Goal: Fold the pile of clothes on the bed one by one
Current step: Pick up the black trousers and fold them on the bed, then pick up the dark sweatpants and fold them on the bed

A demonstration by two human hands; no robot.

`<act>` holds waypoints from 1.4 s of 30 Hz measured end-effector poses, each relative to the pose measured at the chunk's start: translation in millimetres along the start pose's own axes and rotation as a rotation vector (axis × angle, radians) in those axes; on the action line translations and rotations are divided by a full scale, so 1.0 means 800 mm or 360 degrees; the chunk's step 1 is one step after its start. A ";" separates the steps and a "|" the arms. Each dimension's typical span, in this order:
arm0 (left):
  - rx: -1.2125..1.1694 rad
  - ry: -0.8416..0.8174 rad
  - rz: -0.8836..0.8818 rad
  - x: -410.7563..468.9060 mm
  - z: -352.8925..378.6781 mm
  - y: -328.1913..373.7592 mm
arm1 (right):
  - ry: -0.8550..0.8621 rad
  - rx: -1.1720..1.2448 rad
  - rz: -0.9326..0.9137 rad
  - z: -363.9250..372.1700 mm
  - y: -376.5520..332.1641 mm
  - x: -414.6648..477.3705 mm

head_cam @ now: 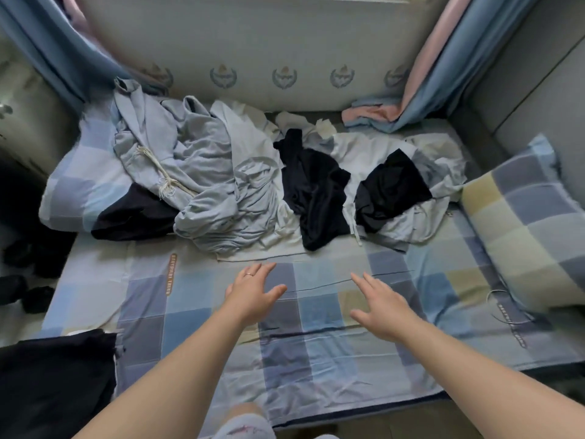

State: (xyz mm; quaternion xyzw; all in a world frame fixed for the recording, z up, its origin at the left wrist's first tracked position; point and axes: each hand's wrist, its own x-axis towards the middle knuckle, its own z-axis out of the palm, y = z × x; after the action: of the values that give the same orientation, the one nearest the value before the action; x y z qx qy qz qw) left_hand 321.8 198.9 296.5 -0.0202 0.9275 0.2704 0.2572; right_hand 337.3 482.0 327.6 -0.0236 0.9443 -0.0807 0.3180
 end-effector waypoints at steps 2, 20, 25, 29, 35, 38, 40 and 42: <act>0.0057 -0.0045 0.0046 0.029 0.019 0.037 | 0.0019 0.0074 0.0069 -0.001 0.044 -0.001; 0.0276 -0.0154 0.0194 0.481 0.214 0.051 | 0.0184 0.0595 0.0403 0.124 0.243 0.352; 0.0563 0.0130 0.0315 0.611 0.216 0.030 | 0.0254 0.0617 0.0273 0.143 0.232 0.487; 0.0652 0.0241 0.0395 0.699 0.205 0.017 | 0.0300 0.0619 0.0113 0.148 0.201 0.593; 0.0604 0.0240 0.0412 0.774 0.212 -0.022 | 0.0236 0.0748 0.0049 0.158 0.148 0.714; 0.0391 0.0293 0.0434 0.796 0.211 -0.030 | 0.0336 0.0568 0.0149 0.177 0.134 0.737; 0.0335 0.0327 0.0409 0.801 0.214 -0.030 | 0.0422 0.0521 0.0183 0.184 0.131 0.746; 0.0314 0.0352 0.0394 0.799 0.219 -0.029 | 0.0416 0.0528 0.0185 0.183 0.133 0.749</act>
State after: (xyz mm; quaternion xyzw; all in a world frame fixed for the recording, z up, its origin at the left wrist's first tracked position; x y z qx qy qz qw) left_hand -146.7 333.6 -153.5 0.0898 0.9676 0.2039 0.1190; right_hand -50.8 509.0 -162.8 0.0943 0.9511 -0.2190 0.1965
